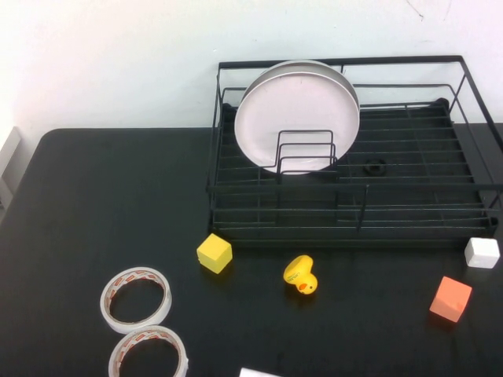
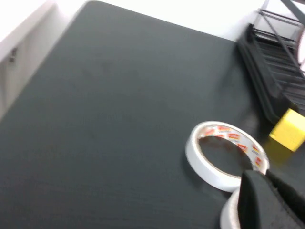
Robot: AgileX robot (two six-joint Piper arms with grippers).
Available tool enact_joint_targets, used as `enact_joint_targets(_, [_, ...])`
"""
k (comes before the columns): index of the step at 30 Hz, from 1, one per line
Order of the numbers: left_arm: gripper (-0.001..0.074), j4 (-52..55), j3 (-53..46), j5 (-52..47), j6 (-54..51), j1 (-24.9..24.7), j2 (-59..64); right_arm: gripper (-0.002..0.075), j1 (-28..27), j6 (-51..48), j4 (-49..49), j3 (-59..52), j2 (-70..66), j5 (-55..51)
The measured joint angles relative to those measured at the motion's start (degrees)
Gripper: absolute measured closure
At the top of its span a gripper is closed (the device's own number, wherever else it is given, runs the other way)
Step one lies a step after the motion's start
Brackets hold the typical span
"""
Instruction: Place plate on rack
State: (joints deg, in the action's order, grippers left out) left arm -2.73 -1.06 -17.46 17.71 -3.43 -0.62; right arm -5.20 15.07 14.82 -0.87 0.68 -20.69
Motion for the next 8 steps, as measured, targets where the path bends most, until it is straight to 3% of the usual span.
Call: enact_joint_targets(8, [0.0737, -0.16, 0.00, -0.14, -0.86, -3.01, 0.00, 0.0728, 0.00, 0.22, 0.00, 0.00, 0.00, 0.00])
